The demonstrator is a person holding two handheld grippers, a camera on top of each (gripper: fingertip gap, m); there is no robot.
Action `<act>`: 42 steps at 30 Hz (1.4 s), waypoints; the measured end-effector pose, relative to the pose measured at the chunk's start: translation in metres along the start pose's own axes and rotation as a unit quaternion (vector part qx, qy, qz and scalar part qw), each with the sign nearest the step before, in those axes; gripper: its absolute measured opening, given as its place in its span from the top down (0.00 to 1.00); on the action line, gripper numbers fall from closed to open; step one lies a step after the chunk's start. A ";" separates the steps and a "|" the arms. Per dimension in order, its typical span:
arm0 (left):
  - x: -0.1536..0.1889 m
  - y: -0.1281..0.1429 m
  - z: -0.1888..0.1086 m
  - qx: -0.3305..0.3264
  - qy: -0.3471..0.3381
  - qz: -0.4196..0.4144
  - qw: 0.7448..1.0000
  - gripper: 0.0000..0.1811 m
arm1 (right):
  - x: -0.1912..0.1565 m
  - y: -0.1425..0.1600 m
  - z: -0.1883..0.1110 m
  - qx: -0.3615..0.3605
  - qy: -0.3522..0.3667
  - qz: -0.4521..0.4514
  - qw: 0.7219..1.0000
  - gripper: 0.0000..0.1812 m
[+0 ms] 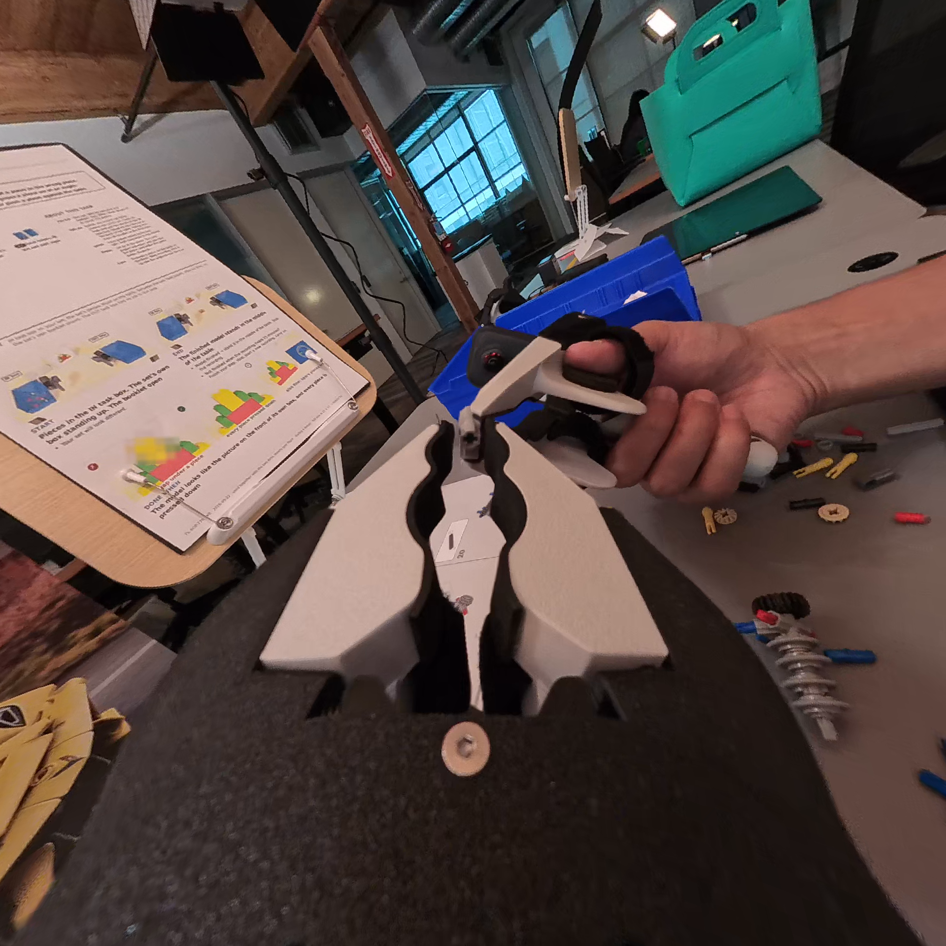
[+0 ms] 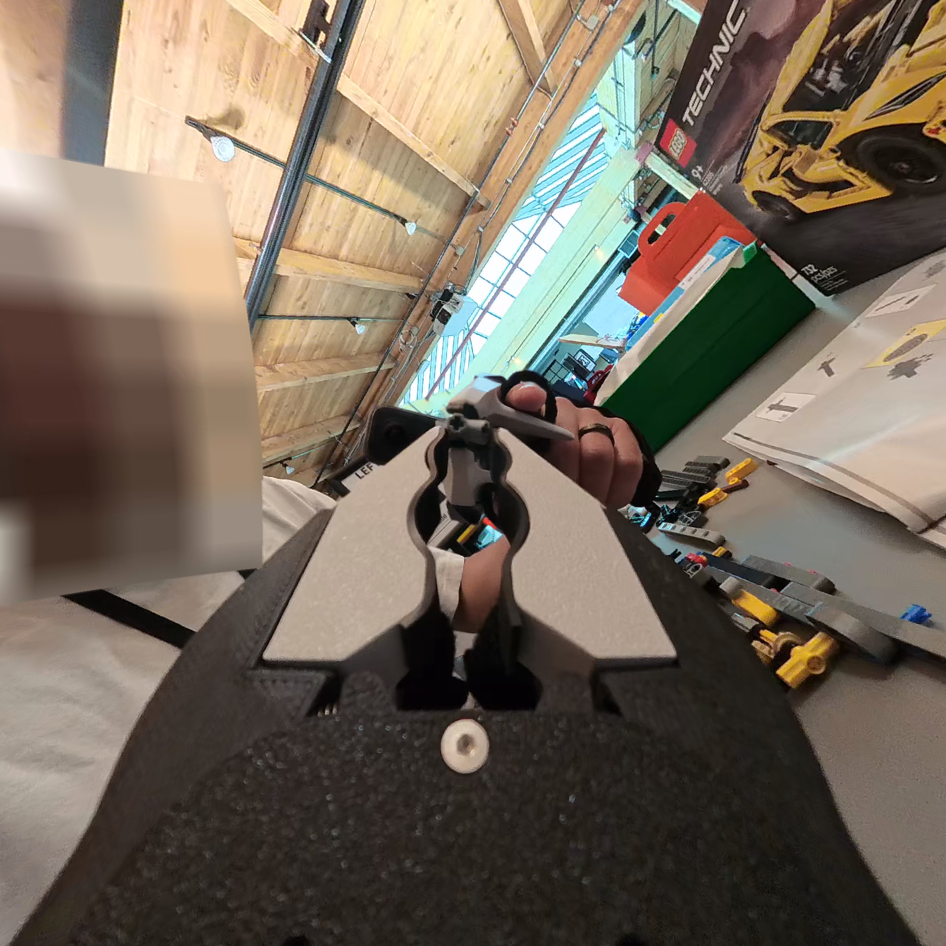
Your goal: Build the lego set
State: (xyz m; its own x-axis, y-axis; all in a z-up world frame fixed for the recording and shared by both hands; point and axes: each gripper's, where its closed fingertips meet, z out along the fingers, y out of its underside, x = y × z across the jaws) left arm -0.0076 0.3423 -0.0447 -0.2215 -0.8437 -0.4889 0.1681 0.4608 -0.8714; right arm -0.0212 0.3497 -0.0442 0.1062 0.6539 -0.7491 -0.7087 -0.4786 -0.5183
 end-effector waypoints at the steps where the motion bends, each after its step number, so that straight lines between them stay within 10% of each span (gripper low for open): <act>1: 0.001 0.001 0.000 -0.003 -0.001 0.007 1.000 0.95 | 0.001 -0.001 0.000 0.002 0.000 0.005 1.000 0.92; 42: 0.014 0.013 -0.001 -0.032 0.054 -0.004 0.998 0.97 | 0.008 0.010 -0.010 -0.060 0.076 -0.057 0.994 0.97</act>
State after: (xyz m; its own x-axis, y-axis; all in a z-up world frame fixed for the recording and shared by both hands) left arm -0.0089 0.3368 -0.0630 -0.3264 -0.8143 -0.4800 0.1041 0.4737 -0.8745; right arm -0.0200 0.3440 -0.0593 0.2921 0.6164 -0.7313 -0.5985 -0.4786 -0.6424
